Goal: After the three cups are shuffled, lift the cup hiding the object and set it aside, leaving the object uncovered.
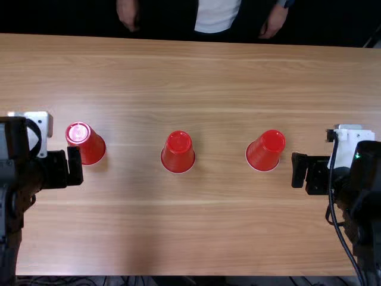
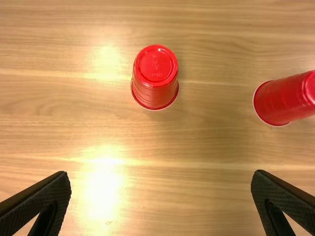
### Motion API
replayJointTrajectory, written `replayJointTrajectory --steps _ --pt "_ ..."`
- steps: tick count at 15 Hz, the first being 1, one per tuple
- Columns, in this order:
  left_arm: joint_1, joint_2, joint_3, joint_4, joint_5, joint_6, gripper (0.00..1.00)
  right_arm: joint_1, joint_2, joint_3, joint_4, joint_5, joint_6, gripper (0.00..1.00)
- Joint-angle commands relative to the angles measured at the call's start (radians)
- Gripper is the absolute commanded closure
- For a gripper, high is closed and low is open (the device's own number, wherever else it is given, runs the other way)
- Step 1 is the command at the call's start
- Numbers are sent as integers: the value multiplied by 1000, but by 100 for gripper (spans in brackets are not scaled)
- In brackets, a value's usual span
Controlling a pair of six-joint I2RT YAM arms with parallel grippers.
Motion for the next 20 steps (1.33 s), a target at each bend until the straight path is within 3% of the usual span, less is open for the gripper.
replayJointTrajectory --steps 1,10,15,16,18,20 --pt "0 43 68 -16 -5 12 0 6 46 62 -24 -1 2 0" --pt "-4 258 118 -33 -5 14 0 24 221 137 -111 -5 2 0" --pt "-30 369 118 98 -10 16 0 26 215 133 -107 -7 6 0" --pt "-30 402 120 107 -30 16 0 26 212 133 -109 -7 6 0" --pt "-30 454 120 111 -100 16 0 27 210 131 -107 -7 6 0" --pt "-32 491 133 128 -115 16 0 27 209 126 -107 -7 8 0"
